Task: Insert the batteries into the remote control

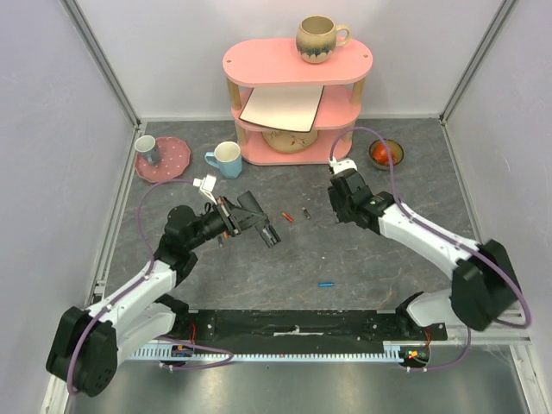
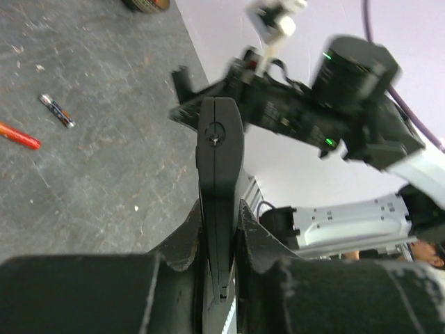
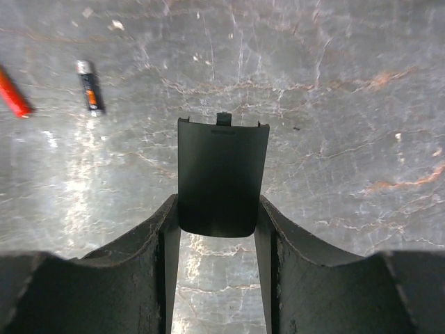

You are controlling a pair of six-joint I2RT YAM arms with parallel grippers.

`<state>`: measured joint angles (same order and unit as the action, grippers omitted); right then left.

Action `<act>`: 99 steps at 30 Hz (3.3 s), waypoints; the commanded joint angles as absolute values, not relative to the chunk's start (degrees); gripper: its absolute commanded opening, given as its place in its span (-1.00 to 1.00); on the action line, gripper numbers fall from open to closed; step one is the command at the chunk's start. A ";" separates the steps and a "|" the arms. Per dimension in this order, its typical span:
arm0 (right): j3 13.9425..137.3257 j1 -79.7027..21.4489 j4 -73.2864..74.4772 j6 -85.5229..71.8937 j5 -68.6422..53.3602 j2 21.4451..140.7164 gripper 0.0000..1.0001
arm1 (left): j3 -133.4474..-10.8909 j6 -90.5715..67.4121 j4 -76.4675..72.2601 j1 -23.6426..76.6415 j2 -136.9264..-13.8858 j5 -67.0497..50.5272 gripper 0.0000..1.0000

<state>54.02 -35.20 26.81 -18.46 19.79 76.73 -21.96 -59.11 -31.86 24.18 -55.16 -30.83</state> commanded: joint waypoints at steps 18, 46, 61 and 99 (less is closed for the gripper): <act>60.38 -27.25 23.90 -16.70 15.47 100.55 0.20 | -13.62 -57.57 -21.71 23.29 -33.66 -37.35 -0.96; 36.83 -56.40 26.46 -41.71 18.53 67.33 0.63 | -13.72 -56.07 -15.56 23.11 -31.82 -29.72 -0.96; 37.18 -71.01 29.27 -57.48 29.17 75.41 0.70 | -12.31 -55.46 -15.03 23.03 -30.67 -29.80 -0.96; 34.63 -71.63 29.00 -61.52 25.84 76.11 0.43 | -10.72 -55.46 -14.59 23.11 -29.53 -29.71 -0.96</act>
